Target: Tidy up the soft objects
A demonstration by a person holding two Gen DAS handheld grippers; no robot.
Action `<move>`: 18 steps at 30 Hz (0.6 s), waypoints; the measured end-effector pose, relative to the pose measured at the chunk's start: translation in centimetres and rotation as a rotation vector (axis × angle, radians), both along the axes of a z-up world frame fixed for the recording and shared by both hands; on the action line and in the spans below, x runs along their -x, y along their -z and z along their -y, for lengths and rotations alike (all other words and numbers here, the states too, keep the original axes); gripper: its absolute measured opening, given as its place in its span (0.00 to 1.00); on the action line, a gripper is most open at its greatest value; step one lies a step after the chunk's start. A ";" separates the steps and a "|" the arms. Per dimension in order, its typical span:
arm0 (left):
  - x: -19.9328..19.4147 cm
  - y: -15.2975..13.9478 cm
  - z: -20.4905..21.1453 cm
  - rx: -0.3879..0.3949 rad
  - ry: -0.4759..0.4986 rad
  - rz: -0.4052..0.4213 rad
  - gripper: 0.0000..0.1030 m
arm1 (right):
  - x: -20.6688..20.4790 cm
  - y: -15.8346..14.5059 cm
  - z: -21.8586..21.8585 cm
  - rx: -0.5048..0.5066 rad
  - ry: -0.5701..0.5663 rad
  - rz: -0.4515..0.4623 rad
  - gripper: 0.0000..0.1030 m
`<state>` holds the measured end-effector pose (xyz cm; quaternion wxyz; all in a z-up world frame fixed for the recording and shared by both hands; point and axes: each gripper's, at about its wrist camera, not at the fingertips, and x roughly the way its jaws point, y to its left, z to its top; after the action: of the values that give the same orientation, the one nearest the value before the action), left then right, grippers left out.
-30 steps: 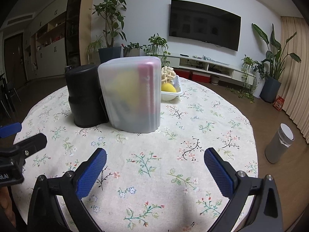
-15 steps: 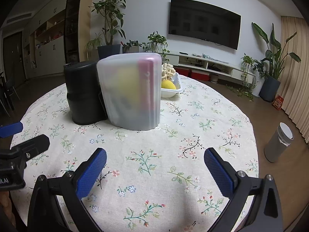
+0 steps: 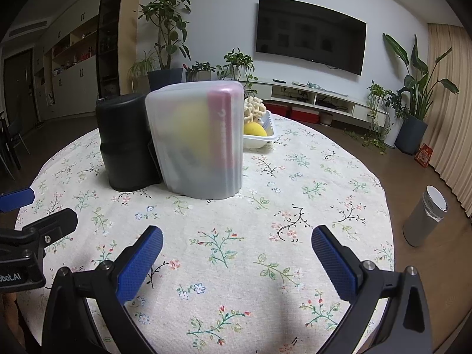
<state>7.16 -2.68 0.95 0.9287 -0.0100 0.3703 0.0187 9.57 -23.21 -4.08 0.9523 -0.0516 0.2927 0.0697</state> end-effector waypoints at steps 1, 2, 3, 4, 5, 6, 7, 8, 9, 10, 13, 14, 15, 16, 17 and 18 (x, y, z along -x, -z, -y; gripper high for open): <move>-0.1 0.1 0.0 0.000 -0.004 -0.006 1.00 | 0.0 0.0 0.0 0.000 0.000 0.000 1.00; -0.1 0.0 0.0 -0.003 -0.006 -0.004 1.00 | 0.0 0.0 0.0 -0.001 0.000 -0.001 1.00; -0.1 0.0 0.0 -0.008 -0.007 -0.001 1.00 | 0.0 0.0 0.0 -0.001 0.000 -0.001 1.00; -0.1 0.0 0.0 -0.005 -0.004 0.002 1.00 | 0.0 0.0 0.0 -0.001 0.000 -0.001 1.00; -0.1 0.0 0.0 -0.002 -0.002 0.003 1.00 | 0.0 0.0 0.0 -0.001 0.000 -0.001 1.00; -0.1 -0.1 0.0 0.004 0.000 0.001 1.00 | 0.0 0.0 0.0 -0.001 0.000 0.000 1.00; -0.2 0.0 -0.1 0.016 0.006 -0.003 1.00 | 0.0 0.0 0.0 -0.001 0.000 0.000 1.00; -0.2 0.0 -0.1 0.024 0.011 -0.007 1.00 | 0.0 0.0 0.0 -0.001 0.000 0.000 1.00; -0.2 0.0 -0.1 0.031 0.015 -0.012 1.00 | 0.0 0.0 0.0 -0.001 0.000 -0.001 1.00; -0.2 0.0 0.0 0.035 0.017 -0.013 1.00 | 0.0 0.0 0.0 -0.001 0.001 -0.001 1.00; -0.3 0.0 0.1 0.030 0.016 -0.013 1.00 | 0.0 0.0 0.0 -0.001 0.000 -0.001 1.00; -0.3 0.0 0.1 0.027 0.016 -0.012 1.00 | 0.0 0.0 0.0 -0.001 0.000 -0.001 1.00; -0.2 -0.1 0.1 0.022 0.014 -0.008 1.00 | 0.0 0.0 0.0 -0.001 0.000 -0.002 1.00; -0.2 -0.1 0.2 0.016 0.013 -0.006 1.00 | -0.1 0.1 0.0 -0.001 0.000 -0.003 1.00; -0.2 -0.1 0.3 0.007 0.012 -0.004 1.00 | 0.0 0.0 0.0 -0.001 0.000 -0.002 1.00; -0.2 -0.2 0.4 -0.001 0.011 -0.001 1.00 | 0.0 0.0 0.0 -0.002 0.000 -0.001 1.00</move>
<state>7.32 -3.07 1.12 0.9286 -0.0075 0.3707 0.0135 9.56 -23.19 -4.09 0.9522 -0.0506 0.2930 0.0697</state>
